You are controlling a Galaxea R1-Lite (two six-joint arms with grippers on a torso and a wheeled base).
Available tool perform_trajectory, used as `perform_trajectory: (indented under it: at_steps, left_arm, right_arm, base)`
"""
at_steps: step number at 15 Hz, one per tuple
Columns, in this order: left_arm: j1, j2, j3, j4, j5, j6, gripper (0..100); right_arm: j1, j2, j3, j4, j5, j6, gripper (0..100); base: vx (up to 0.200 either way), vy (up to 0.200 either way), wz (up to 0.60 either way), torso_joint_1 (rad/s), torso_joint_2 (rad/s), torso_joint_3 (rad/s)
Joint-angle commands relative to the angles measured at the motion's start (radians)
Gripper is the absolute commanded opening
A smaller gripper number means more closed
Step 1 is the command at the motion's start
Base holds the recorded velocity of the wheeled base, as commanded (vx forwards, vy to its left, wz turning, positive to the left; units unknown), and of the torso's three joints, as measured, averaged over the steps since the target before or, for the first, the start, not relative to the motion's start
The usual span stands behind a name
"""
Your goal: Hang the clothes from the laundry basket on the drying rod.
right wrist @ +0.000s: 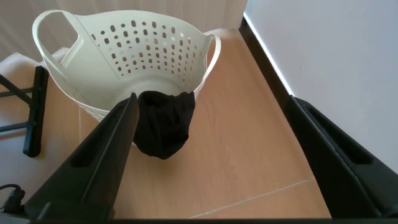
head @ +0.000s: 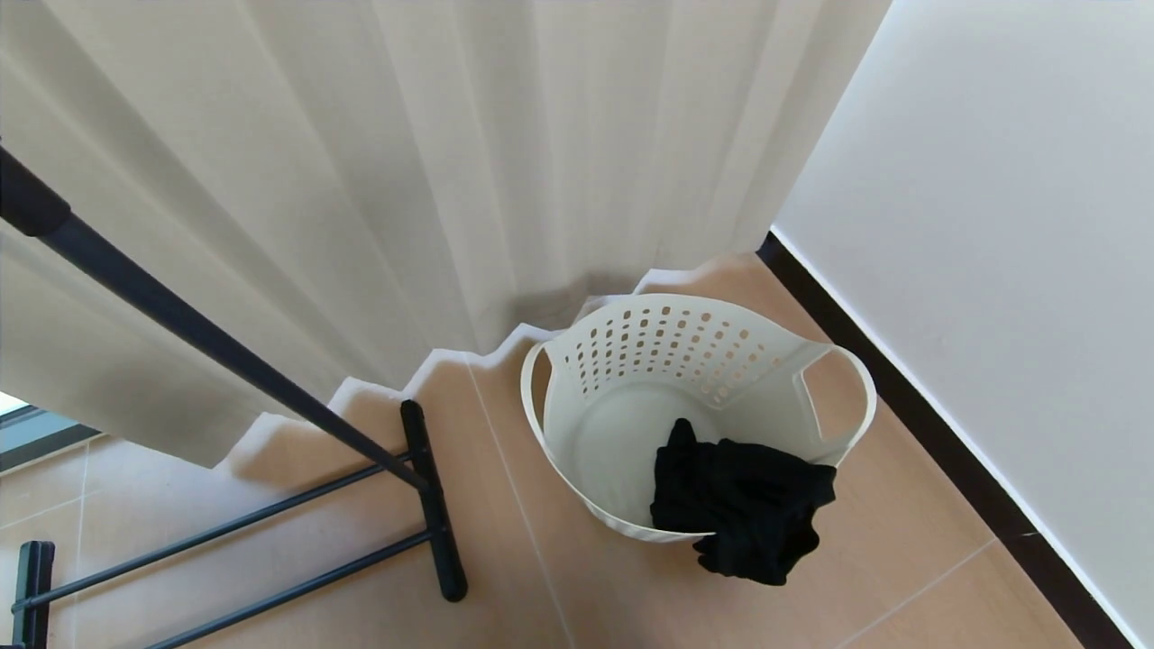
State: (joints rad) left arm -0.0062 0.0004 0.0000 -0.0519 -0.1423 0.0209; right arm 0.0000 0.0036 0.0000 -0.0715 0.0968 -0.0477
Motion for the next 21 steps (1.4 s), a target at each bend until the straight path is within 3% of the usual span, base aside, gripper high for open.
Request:
perform_trajectory:
  at_steps: [1, 7, 9, 11, 14, 15, 16, 18, 21]
  left_arm:
    - [0.000, 0.000, 0.000, 0.000, 0.000, -0.001, 100]
    - [0.003, 0.000, 0.000, 0.000, 0.000, 0.001, 100]
    - [0.003, 0.000, 0.000, 0.000, 0.001, 0.002, 100]
    - [0.003, 0.000, 0.000, -0.002, 0.001, 0.002, 100]
    - [0.003, 0.000, 0.000, -0.002, 0.001, 0.004, 100]
    - [0.003, 0.000, 0.000, -0.002, 0.001, 0.004, 100]
    - [0.003, 0.000, 0.000, -0.002, 0.003, 0.004, 100]
    - [0.003, 0.000, 0.000, -0.002, 0.003, 0.004, 100]
    - [0.003, 0.000, 0.000, -0.002, 0.003, 0.004, 100]
  right_arm:
    - [0.000, -0.001, 0.000, -0.001, 0.000, 0.000, 100]
    - [-0.002, 0.001, 0.000, 0.012, 0.003, -0.021, 100]
    - [0.018, 0.079, 0.000, 0.032, 0.000, -0.040, 100]
    - [0.106, 0.371, -0.038, 0.033, 0.012, -0.075, 100]
    - [0.189, 0.750, -0.224, 0.018, 0.020, -0.087, 100]
    - [0.210, 0.852, -0.282, 0.018, 0.021, -0.129, 100]
    - [0.218, 1.044, -0.405, 0.019, 0.024, -0.256, 100]
    - [0.201, 1.234, -0.549, 0.019, 0.041, -0.411, 100]
    - [0.169, 1.523, -0.844, 0.048, 0.127, -0.670, 100]
  base:
    - [0.000, 0.000, 0.00, 0.007, 0.00, -0.203]
    - [0.000, 0.000, 0.00, -0.001, 0.00, -0.198]
    - [0.000, 0.000, 0.00, 0.000, 0.01, -0.149]
    - [0.000, 0.000, 0.00, -0.004, 0.00, -0.033]
    - [0.000, 0.000, 0.00, 0.000, 0.00, 0.000]
    - [0.000, 0.000, 0.00, 0.000, 0.00, 0.000]
    - [0.000, 0.000, 0.00, 0.000, 0.00, 0.000]
    - [0.000, 0.000, 0.00, 0.000, 0.00, 0.000]
    - [0.000, 0.000, 0.00, 0.000, 0.00, 0.000]
